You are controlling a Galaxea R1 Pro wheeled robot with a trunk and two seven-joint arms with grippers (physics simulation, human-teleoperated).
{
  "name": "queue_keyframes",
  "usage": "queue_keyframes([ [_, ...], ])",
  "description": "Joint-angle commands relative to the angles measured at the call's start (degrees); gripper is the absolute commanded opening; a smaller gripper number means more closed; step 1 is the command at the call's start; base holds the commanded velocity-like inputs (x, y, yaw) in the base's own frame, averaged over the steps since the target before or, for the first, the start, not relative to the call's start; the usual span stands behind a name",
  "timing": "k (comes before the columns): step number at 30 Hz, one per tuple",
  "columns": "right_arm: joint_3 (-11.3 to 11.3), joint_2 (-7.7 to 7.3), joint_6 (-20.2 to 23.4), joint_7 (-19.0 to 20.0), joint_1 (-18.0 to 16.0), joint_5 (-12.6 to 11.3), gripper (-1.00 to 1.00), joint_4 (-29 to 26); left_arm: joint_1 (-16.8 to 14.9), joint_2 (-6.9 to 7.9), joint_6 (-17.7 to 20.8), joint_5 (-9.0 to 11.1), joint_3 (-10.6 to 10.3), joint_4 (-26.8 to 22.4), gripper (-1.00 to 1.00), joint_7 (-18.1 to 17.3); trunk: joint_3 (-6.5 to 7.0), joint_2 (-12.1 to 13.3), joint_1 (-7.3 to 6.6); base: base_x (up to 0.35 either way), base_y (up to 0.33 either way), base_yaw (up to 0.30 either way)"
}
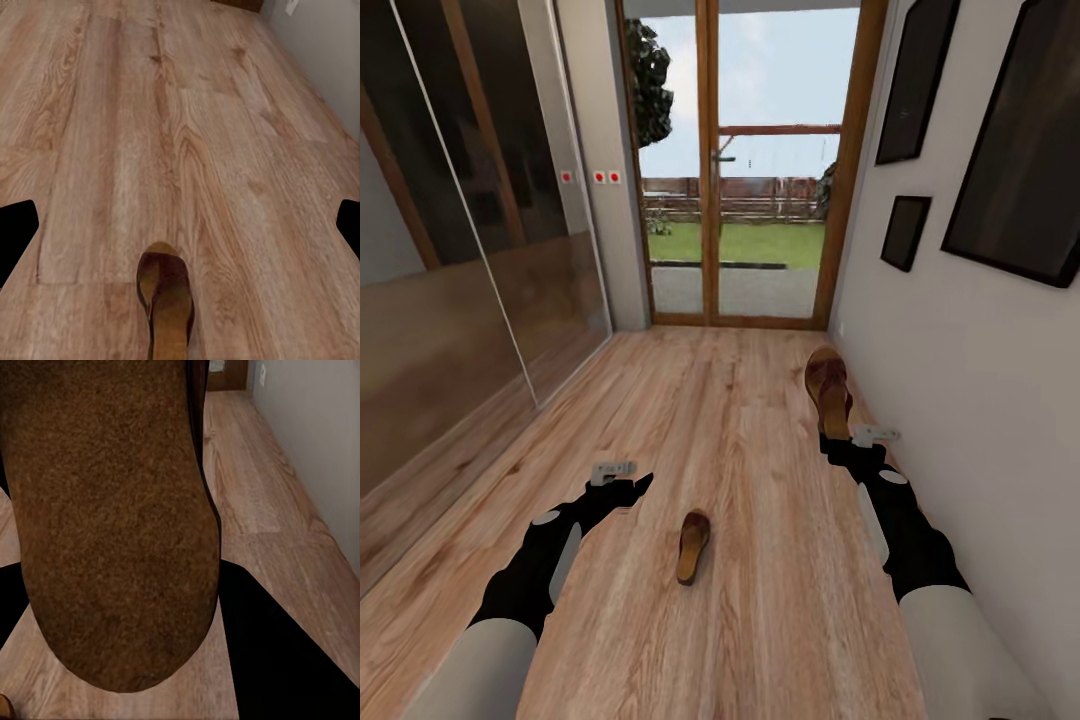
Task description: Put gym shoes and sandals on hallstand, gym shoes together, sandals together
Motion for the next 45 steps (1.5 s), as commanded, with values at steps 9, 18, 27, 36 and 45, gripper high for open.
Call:
queue_keyframes([
  [9, 0.0, 0.04, 0.3, -0.1, 0.0, 0.2, -1.0, -0.1, 0.0, -0.09, 0.5, -0.2, 0.3, -0.1, 1.0, -0.5, -0.06, 0.0, 0.02, 0.345, -0.097, 0.0],
  [18, 0.0, 0.04, 0.3, -0.1, 0.0, 0.2, -1.0, -0.1, 0.0, -0.09, 0.5, -0.2, 0.3, -0.1, 1.0, -0.5, -0.06, 0.0, 0.02, 0.345, -0.078, 0.0],
  [27, 0.0, 0.04, 0.3, -0.1, 0.0, 0.2, -1.0, -0.1, 0.0, -0.17, 0.4, -0.2, 0.2, 0.0, 1.0, -0.5, -0.06, 0.0, 0.02, 0.32, -0.078, 0.0],
  [36, 0.0, 0.04, 0.3, -0.1, 0.0, 0.2, -1.0, -0.1, 0.0, -0.17, 0.4, -0.2, 0.2, 0.0, 1.0, -0.6, -0.06, 0.0, 0.02, 0.059, -0.026, 0.0],
  [45, 0.0, 0.04, 0.3, -0.1, 0.0, 0.2, -1.0, -0.1, 0.0, -0.17, 0.4, -0.2, 0.2, 0.0, 1.0, -0.6, -0.06, 0.0, 0.02, 0.201, -0.147, 0.0],
])
